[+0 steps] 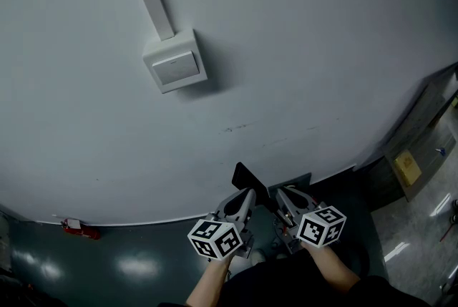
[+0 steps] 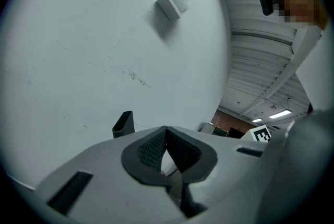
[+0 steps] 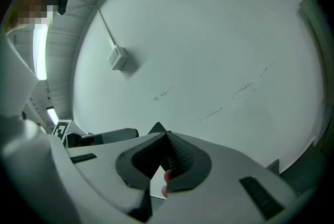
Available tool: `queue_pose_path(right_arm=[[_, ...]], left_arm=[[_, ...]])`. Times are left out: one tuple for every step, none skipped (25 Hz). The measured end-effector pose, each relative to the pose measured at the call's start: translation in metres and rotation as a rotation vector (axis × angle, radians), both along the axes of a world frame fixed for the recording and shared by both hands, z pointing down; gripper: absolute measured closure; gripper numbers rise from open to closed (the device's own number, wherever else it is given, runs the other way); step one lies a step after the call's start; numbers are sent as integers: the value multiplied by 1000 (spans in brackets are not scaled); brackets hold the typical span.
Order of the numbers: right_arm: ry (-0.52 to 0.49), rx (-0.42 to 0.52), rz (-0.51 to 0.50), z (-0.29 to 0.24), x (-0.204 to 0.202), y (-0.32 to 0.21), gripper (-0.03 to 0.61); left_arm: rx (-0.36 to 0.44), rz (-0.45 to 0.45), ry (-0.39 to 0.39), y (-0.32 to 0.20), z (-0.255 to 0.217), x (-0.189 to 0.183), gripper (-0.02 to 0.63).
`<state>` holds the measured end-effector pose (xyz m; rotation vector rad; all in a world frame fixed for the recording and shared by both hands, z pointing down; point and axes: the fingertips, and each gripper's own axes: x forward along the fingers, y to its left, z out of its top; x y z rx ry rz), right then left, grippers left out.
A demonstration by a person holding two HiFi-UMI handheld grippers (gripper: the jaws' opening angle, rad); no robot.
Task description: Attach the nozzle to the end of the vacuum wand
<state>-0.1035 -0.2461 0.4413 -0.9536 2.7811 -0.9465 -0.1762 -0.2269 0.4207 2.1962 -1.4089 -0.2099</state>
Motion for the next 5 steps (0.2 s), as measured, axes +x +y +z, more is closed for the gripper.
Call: queue_pose_path(right_arm=[[-1,-2,1,0,0,1,561],[-2,-5,3,1,0,2,561],[-1,-8,4,1,1,3,561],[0,-12,5,3,1,5,561],[0,-16,7,4,2,7,561]], left_arm=[[-3,0,0,1,1,0,611],[-7,0,0,2,2,0,611],[-12,0,2,4,3,0,611],[-17,0,4,6,4,1,611],[-22,0,7,8,6,1,611]])
